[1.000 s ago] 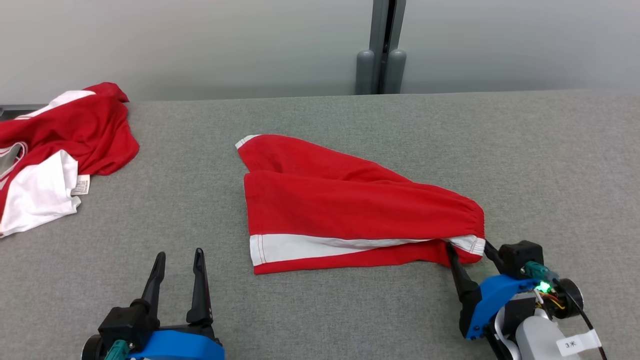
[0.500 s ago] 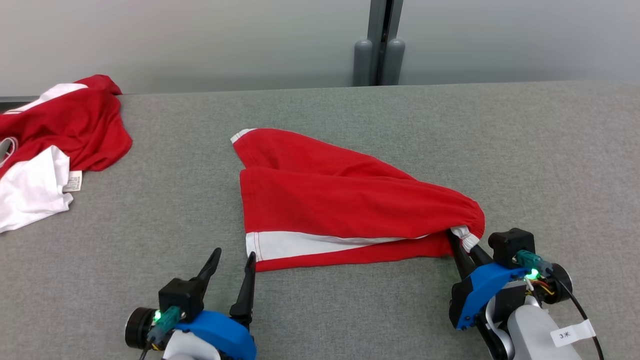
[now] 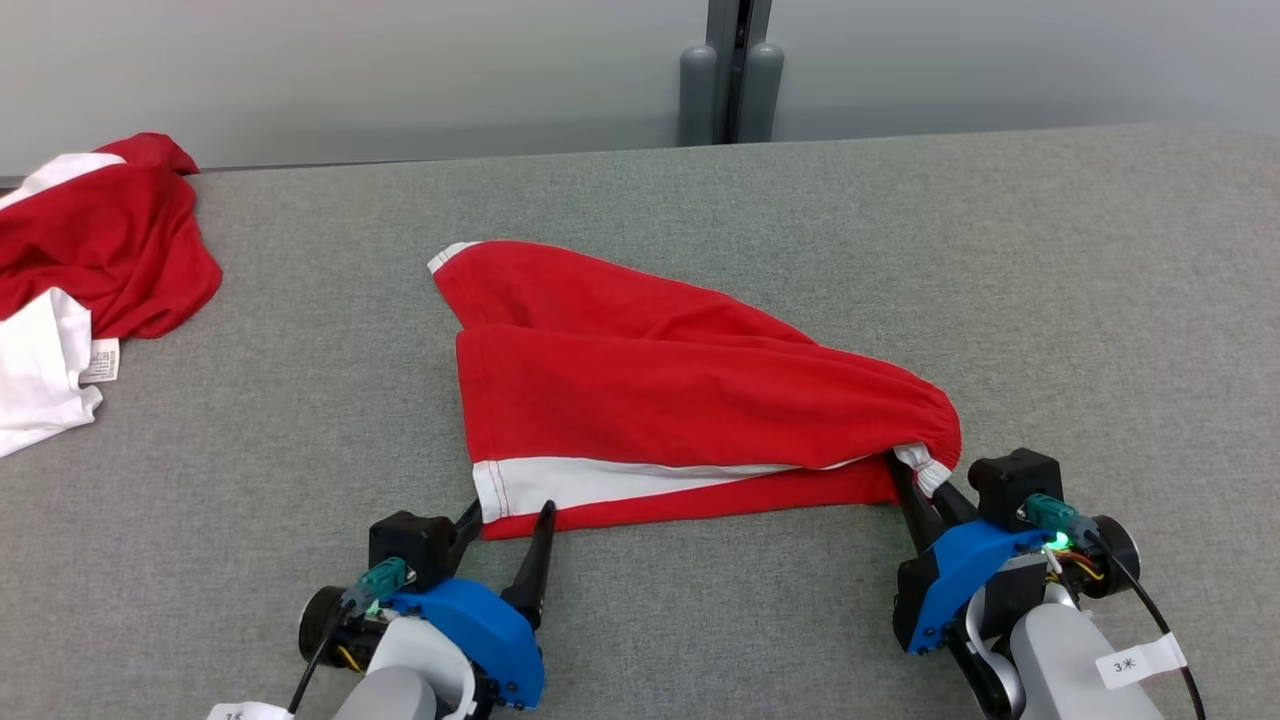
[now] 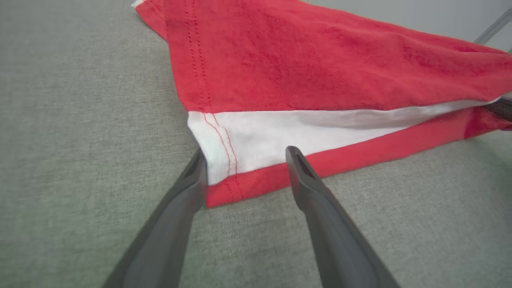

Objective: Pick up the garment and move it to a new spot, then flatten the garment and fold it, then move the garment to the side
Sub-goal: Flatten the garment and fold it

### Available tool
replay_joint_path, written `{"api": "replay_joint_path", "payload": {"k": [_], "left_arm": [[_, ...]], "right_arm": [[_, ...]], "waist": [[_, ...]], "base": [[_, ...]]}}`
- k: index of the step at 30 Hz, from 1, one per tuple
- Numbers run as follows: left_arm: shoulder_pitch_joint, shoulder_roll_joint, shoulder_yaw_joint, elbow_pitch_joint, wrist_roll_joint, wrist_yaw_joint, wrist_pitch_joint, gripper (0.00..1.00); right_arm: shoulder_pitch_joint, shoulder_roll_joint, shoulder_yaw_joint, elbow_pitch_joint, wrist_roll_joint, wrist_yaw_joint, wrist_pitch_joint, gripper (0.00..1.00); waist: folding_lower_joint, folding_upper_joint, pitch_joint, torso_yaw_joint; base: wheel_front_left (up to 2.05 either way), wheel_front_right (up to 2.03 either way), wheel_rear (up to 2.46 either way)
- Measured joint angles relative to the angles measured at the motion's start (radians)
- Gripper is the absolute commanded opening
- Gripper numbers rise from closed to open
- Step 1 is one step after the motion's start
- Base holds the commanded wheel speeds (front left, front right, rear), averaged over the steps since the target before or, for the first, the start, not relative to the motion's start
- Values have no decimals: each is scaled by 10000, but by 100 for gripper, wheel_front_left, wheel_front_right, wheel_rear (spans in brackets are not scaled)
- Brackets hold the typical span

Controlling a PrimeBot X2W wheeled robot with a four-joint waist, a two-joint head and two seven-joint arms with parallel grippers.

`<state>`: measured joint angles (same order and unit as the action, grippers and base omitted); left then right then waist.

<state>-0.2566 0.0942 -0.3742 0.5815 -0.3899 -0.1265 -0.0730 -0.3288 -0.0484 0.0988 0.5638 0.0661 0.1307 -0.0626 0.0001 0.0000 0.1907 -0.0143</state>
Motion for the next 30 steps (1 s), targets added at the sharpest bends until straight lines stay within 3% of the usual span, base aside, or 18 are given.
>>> {"api": "replay_joint_path", "payload": {"k": [10,12,14,17,19,20,30], "left_arm": [[-120,286,-598,-389,-431,-31,-694,100],[-119,314,-650,-303,-493,-31,-577,82],[-120,316,-654,-125,-596,-31,-499,54],[-220,297,-652,245,-732,-31,-462,29],[-442,291,-656,426,-738,-31,-573,4],[-556,274,-654,493,-757,-31,-669,0],[-757,422,-541,174,-846,-31,-1662,0]], "right_arm": [[-21,2,-21,86,-54,0,-56,4],[-21,0,-13,125,-54,0,-84,4],[-20,0,27,159,-52,0,-98,4],[-21,0,144,192,-17,0,-136,4],[-23,0,213,213,4,0,-148,4],[-29,2,240,219,25,0,-157,4],[-116,-2,272,-132,148,0,-374,0]], "waist": [[0,0,5,-21],[0,0,-20,-18],[0,0,-40,-28],[-1,0,-63,-73],[0,0,-62,-119],[0,0,-60,-142],[0,0,-206,-230]], "base": [[0,0,0],[0,0,0],[0,0,0],[0,0,0],[0,0,0],[0,0,0],[0,0,0]]}}
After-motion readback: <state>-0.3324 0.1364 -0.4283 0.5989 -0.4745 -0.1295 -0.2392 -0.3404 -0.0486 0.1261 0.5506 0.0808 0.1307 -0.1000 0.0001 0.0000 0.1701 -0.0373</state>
